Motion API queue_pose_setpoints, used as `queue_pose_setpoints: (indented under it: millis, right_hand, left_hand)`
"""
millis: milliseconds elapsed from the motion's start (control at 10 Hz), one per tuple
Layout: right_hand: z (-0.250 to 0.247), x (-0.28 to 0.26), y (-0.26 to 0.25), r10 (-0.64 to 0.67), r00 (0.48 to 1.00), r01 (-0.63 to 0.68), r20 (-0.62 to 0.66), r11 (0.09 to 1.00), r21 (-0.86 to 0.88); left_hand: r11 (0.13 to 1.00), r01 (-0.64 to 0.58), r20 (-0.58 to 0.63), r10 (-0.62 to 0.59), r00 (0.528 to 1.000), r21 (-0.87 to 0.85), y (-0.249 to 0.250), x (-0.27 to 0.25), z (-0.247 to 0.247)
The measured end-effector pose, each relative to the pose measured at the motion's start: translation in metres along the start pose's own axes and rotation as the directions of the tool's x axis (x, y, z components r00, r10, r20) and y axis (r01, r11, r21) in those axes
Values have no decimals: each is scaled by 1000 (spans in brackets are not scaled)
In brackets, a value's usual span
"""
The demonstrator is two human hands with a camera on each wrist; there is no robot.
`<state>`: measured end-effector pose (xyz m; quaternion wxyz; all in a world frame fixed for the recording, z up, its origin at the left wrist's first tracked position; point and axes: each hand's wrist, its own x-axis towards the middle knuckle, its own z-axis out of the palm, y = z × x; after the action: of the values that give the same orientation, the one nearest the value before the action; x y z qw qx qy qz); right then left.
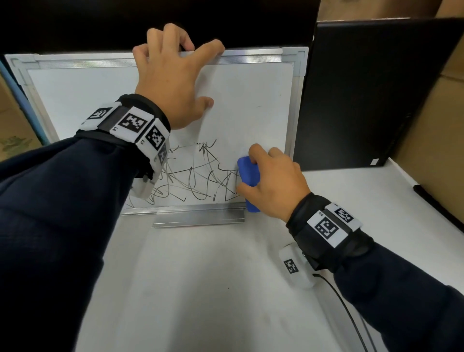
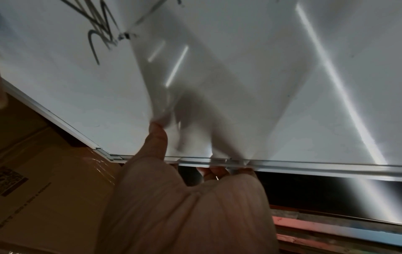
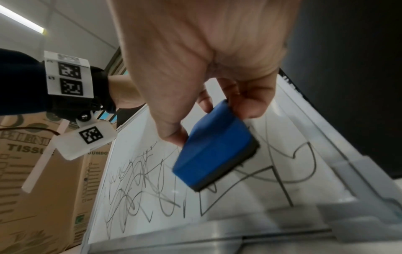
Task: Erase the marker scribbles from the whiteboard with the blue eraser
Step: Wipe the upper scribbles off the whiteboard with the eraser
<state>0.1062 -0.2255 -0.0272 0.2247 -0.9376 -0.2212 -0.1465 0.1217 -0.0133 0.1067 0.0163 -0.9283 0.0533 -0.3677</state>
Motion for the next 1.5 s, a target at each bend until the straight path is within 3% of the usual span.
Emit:
queue_pose_setpoints:
  millis: [200,400,500,600,700,900,1100,1300,1500]
  right_hand:
    - [9,-5,-7,4,984,7,178,998,-62]
    - [-4,-6,-17,-22,997,32,70,988,-148]
    - [-9,-7,-14,-19,996,41,92,970,-241]
    - [-16,-4,-7,-142,989,144,32,930,-338]
    - [-14,0,-4,-217,976,195,-30,924,-329]
    - [-5,1,3,-322,946,303,-29,915,-266]
    - [-23,9,0,-220,969,204,-111,968,-143]
    - [-9,7,-21,-160,987,163,33,981,-105]
    - [2,16,-45,-78,993,79,-83,997,6]
  left_hand:
    - [1000,-2,4,2,1000,2,0,1,-1]
    - [1000,5,-7,-5,1000,-3,-1,0,0]
    - [1000,3,-4,-3,1000,-2,-1,0,0]
    - [1000,1,-1,-1,1000,1,-1,0,0]
    - [1000,7,-2,-7,1000,2,-1,0,1]
    - [1000,6,-6,-6,1000,6,-1,1,1]
    - [1000,-17,2,17,1000,-1,-4,-2,-2]
    - [989,-23,33,28,999,-148,-29,-4,-7]
    - [996,78,-29,-76,997,46,-67,-17,-20]
